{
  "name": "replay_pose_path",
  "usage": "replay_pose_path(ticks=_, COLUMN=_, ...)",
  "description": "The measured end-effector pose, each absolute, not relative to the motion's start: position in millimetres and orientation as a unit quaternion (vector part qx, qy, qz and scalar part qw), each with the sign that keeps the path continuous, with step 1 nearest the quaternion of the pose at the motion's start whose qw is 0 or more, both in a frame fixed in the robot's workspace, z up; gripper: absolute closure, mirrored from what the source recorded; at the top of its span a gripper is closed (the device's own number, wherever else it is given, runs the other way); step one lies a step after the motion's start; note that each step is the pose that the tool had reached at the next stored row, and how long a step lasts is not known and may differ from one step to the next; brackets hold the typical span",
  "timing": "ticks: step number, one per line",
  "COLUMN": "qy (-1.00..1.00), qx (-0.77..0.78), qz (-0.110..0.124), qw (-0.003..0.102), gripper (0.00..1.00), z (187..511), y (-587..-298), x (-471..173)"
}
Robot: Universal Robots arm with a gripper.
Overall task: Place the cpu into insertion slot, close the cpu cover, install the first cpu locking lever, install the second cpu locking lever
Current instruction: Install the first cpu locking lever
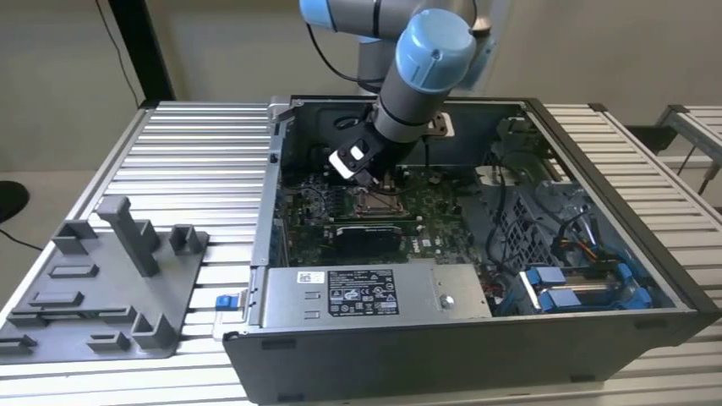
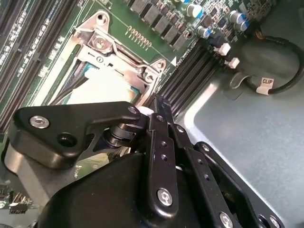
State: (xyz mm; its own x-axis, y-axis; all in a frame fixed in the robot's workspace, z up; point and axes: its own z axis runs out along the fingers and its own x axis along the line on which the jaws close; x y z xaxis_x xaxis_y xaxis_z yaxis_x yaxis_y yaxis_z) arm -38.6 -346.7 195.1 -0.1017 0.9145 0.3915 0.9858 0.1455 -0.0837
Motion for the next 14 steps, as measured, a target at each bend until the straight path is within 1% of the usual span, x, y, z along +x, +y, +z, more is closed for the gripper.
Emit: replay_pose_path(ticks=14, qy=-0.735, qx=-0.646, qz=-0.1, qw=0.178, gripper=1.0, z=192.4, y=-346.7, x=-28.9)
